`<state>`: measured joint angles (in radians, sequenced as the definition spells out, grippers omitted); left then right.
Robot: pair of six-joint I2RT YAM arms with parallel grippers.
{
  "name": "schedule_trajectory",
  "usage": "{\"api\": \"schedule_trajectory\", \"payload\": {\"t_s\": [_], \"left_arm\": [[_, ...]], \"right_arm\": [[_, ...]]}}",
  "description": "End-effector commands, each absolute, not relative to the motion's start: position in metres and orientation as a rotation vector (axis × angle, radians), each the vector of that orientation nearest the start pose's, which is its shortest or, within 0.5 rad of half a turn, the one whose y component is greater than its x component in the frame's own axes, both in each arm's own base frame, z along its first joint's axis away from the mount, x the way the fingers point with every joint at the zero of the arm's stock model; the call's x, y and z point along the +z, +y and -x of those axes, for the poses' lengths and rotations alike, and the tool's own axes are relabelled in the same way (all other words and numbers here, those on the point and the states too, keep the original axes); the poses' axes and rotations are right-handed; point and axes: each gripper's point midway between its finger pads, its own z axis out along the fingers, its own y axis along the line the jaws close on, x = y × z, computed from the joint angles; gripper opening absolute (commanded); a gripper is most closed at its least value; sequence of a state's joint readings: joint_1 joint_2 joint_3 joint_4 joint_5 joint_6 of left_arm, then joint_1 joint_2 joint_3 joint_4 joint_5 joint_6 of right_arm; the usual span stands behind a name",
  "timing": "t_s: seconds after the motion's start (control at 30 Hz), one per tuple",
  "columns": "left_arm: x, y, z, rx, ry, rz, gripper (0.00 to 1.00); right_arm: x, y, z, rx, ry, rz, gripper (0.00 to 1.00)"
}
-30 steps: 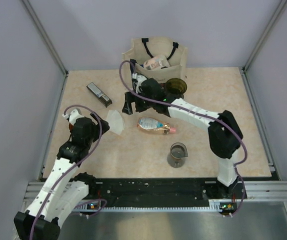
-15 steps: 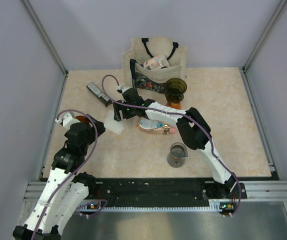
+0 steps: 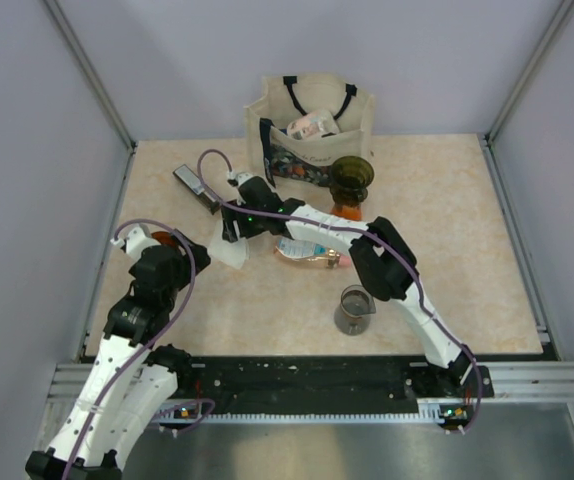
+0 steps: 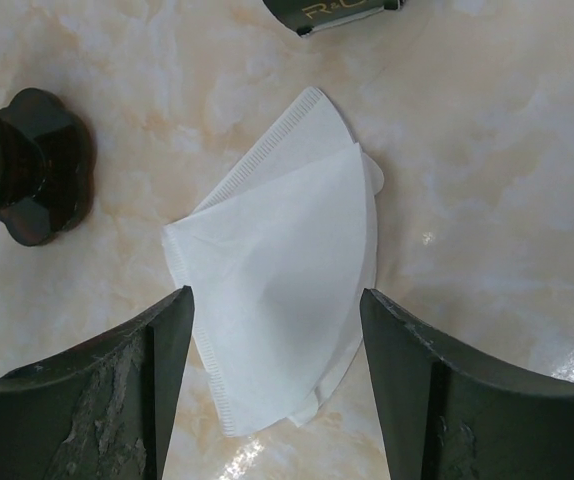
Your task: Place the coffee filter in the dripper
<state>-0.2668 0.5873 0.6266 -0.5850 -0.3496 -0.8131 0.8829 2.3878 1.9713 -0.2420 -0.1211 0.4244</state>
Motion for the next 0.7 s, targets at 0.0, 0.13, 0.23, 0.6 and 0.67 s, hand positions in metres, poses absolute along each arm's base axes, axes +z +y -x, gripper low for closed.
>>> {"api": "schedule_trajectory", "payload": {"t_s": [0.0, 0.13, 0.23, 0.6, 0.67], "left_arm": [[0.184, -0.031, -0.244, -0.294, 1.913, 0.769, 0.99], [0.183, -0.031, -0.245, -0.293, 1.919, 0.767, 0.99], [0.182, -0.032, -0.245, -0.296, 1.923, 0.765, 0.99], [0.181, -0.034, -0.246, -0.303, 1.927, 0.761, 0.99], [0.18, -0.034, -0.246, -0.304, 1.929, 0.761, 0.99]], "right_arm": [[0.072, 0.52, -0.379, 0.793, 2.259, 0.578, 0.67], [0.069, 0.518, -0.381, 0.771, 2.26, 0.583, 0.67], [0.065, 0.524, -0.377, 0.801, 2.26, 0.614, 0.65], [0.076, 0.524, -0.378, 0.779, 2.239, 0.603, 0.58], [0.078, 0.523, -0.378, 0.747, 2.229, 0.609, 0.58]]}}
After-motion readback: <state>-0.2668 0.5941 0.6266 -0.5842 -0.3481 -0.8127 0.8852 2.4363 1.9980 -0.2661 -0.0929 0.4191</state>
